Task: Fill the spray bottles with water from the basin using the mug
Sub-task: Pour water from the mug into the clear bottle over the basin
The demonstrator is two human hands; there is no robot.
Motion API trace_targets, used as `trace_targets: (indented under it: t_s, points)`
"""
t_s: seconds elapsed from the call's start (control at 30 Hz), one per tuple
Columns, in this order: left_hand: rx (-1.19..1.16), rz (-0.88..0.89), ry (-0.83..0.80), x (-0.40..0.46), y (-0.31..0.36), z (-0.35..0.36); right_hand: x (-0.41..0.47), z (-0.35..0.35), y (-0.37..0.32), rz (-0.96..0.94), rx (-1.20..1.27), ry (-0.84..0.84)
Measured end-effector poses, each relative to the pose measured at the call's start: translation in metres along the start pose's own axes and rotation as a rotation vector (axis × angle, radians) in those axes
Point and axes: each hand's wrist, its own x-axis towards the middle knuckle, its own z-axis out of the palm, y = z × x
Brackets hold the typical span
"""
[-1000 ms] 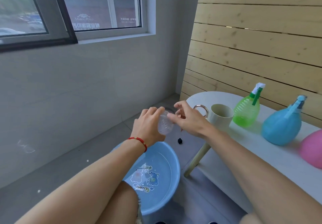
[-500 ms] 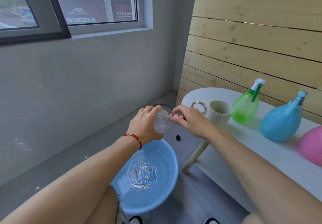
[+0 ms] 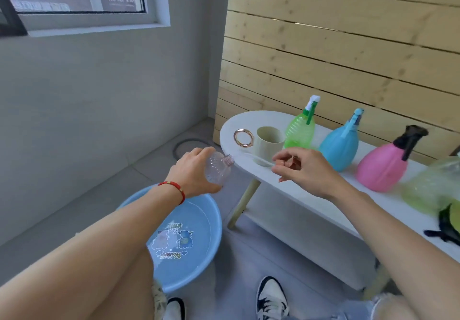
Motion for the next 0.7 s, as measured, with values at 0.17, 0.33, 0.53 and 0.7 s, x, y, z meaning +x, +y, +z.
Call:
trace_targets:
  t_s: [0.17, 0.33, 0.53, 0.7]
  points:
    - [0.012, 0.062, -0.089, 0.007, 0.028, 0.018, -0.047, -0.046, 0.026, 0.223, 0.138, 0.130]
    - [0.034, 0.100, -0.146, 0.011, 0.043, 0.030, -0.065, -0.074, 0.065, 0.415, 0.048, 0.231]
    - [0.022, 0.103, -0.132, 0.014, 0.037, 0.034, -0.054, -0.072, 0.089, 0.529, 0.028, 0.237]
    - [0.026, 0.114, -0.139, 0.014, 0.037, 0.037, -0.044, -0.066, 0.099, 0.505, -0.409, 0.177]
